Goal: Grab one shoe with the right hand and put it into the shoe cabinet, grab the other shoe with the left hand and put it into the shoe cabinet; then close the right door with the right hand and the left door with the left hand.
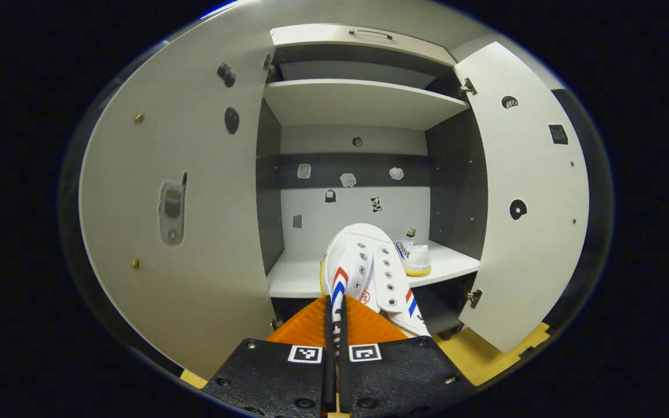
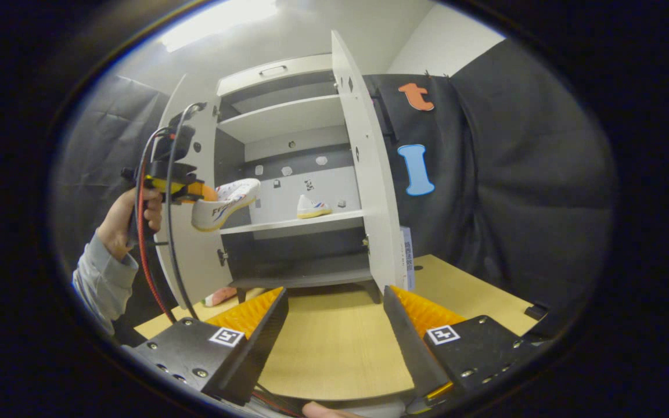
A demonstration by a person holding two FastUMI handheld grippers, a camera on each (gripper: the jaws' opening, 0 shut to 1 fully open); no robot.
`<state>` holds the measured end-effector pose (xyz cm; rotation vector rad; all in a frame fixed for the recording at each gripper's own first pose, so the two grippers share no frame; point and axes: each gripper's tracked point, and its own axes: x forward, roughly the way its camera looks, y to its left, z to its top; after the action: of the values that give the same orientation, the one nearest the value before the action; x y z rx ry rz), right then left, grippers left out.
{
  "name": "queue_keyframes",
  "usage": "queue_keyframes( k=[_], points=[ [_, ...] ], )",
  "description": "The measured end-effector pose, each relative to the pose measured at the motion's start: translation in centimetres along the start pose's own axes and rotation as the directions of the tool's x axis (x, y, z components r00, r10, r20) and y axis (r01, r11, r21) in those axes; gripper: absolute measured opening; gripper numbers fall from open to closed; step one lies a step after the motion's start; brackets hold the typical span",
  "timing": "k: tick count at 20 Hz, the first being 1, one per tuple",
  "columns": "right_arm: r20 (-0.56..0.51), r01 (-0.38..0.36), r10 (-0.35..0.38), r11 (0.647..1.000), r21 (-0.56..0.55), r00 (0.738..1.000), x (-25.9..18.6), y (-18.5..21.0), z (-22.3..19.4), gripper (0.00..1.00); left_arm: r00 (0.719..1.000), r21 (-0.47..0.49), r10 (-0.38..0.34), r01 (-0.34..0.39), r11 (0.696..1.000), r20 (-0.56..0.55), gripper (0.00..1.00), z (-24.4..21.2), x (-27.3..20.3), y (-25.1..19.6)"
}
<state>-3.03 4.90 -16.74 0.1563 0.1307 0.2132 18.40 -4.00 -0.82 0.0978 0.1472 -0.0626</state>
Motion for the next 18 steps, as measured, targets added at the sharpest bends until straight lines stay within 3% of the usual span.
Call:
queue_keyframes(
  k=[4, 9, 10, 13, 16, 18],
  points=[
    [0.033, -0.002, 0.002, 1.000, -0.014, 0.999, -0.6, 0.6, 0.6, 0.98, 1.000, 0.029, -0.005, 0.004, 1.000, 0.026, 0.02, 1.9, 3.6, -1.7],
    [0.057, 0.009, -0.008, 1.000, -0.009, 0.998, -1.2, -0.8, 1.3, 0.98, 0.998, 0.037, 0.048, -0.049, 0.998, 0.030, 0.02, 2.8, 8.4, -1.8],
    [0.057, 0.014, -0.013, 1.000, -0.015, 0.998, -1.2, -1.1, 1.3, 0.98, 0.998, 0.003, 0.056, -0.056, 0.998, 0.019, 0.02, 2.7, 9.6, -1.9],
    [0.058, 0.030, -0.029, 0.999, -0.017, 0.998, -1.1, -1.9, 1.3, 0.98, 0.995, -0.216, 0.023, -0.044, 0.975, -0.099, 0.02, 1.6, 12.9, -1.4],
    [0.063, 0.028, -0.028, 1.000, -0.006, 0.998, -1.1, -2.4, 1.5, 0.98, 0.988, -0.251, 0.068, -0.101, 0.963, -0.137, 0.03, 0.9, 17.3, 1.2],
    [0.066, 0.028, -0.028, 1.000, -0.006, 0.997, -0.9, -2.5, 1.5, 0.98, 0.979, -0.227, 0.087, -0.129, 0.965, -0.185, 0.03, -0.5, 19.3, 2.0]
  ],
)
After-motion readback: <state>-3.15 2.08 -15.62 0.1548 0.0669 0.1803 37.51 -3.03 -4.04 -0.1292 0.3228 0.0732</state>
